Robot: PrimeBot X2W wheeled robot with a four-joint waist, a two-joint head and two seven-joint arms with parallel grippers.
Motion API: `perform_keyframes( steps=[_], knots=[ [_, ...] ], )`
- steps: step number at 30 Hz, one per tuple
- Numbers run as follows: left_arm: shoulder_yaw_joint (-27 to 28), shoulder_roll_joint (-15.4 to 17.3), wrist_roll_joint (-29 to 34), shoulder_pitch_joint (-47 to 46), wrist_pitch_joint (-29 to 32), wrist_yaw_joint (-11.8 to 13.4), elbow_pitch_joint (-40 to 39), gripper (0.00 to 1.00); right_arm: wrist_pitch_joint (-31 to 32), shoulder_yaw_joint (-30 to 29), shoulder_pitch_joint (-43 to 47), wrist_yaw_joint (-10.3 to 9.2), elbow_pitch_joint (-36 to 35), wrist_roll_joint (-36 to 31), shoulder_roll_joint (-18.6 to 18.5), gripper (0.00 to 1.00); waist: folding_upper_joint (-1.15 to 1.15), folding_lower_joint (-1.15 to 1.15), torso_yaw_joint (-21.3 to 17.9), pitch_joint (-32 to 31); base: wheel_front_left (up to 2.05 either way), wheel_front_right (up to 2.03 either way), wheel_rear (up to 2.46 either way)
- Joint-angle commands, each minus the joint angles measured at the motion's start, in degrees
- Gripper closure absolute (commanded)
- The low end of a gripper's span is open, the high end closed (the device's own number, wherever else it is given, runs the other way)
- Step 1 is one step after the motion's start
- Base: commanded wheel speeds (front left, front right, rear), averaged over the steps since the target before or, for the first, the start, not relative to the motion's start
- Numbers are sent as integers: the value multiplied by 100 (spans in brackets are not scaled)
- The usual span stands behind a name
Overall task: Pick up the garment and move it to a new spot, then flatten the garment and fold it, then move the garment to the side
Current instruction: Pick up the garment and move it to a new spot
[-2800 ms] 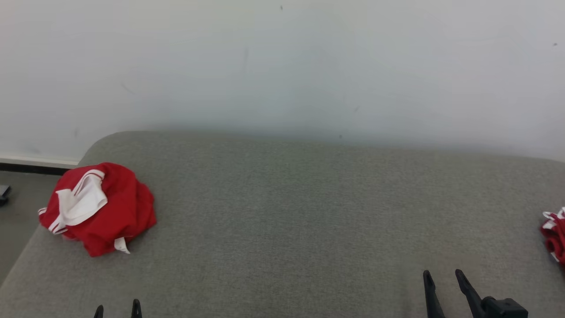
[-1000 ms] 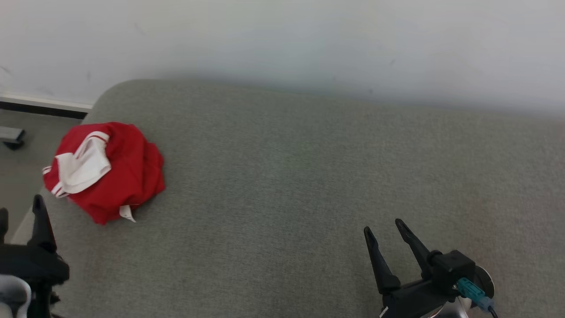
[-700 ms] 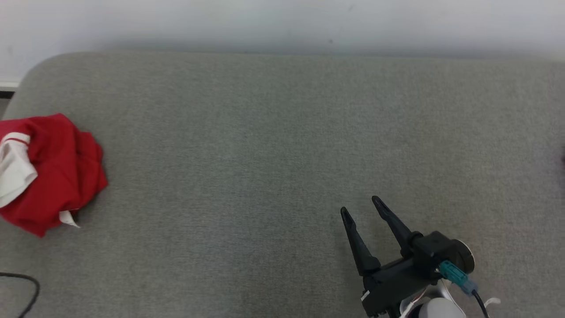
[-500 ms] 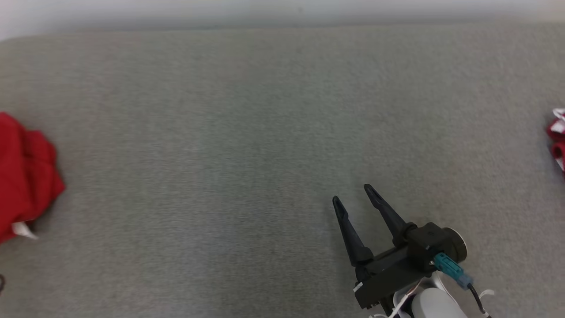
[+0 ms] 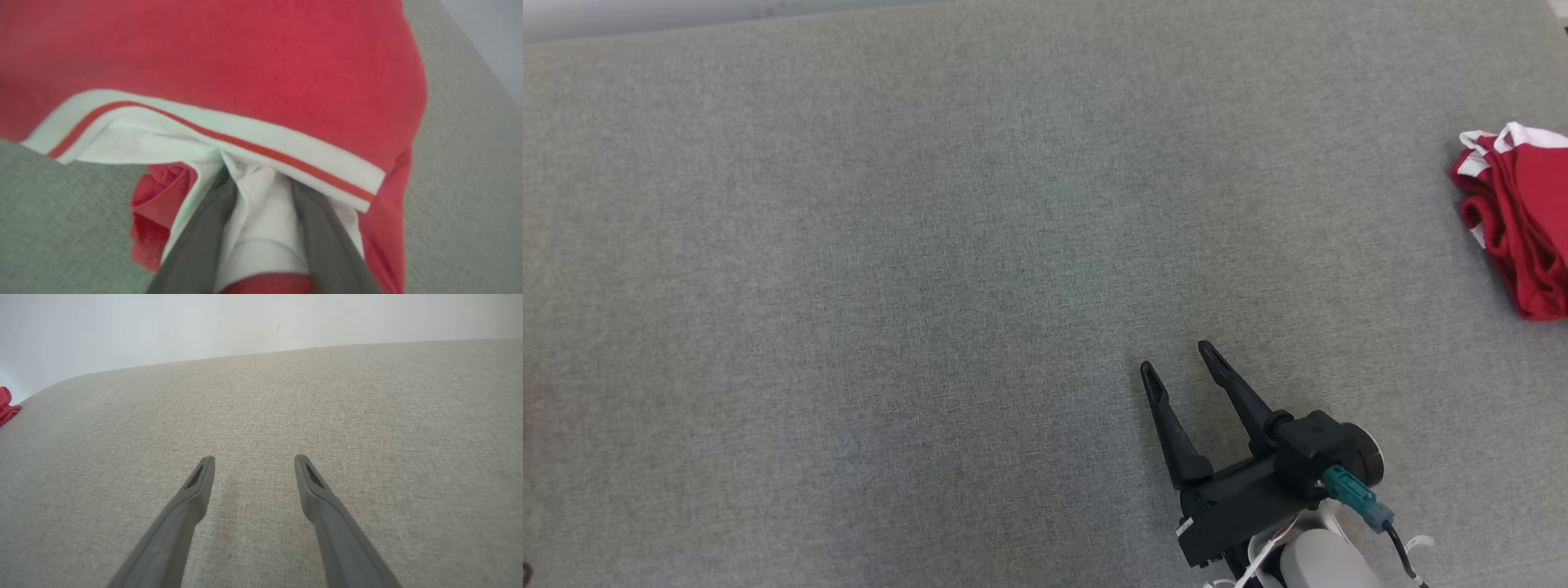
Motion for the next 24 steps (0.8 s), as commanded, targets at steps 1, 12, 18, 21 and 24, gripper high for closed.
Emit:
perform_keyframes(
  steps=[1, 12, 18, 21, 24],
  knots=[
    [-79, -155, 34, 190, 52, -8, 98, 100, -26, -2, 48, -14, 27, 49, 12, 0, -1, 0, 18, -135, 0, 0, 0],
    [-160, 70, 7, 32, -331, -472, -501, 100, -64, -79, 344, -14, 242, 161, 17, 0, -1, 0, 272, -1056, 0, 0, 0],
    [-511, -40, 39, -283, -329, -671, -1105, 100, -91, -87, 613, -14, 338, 266, 18, 0, -1, 0, 288, -1632, 0, 0, 0],
    [-785, -162, 44, -451, -203, -714, -1495, 100, -99, -144, 760, -14, 361, 326, 18, 0, -1, 0, 217, -1888, 0, 0, 0],
    [-1078, -353, 2, -591, -68, -757, -1891, 100, -103, -184, 872, -14, 386, 360, 19, 0, -1, 0, 97, -2096, 0, 0, 0]
  ],
)
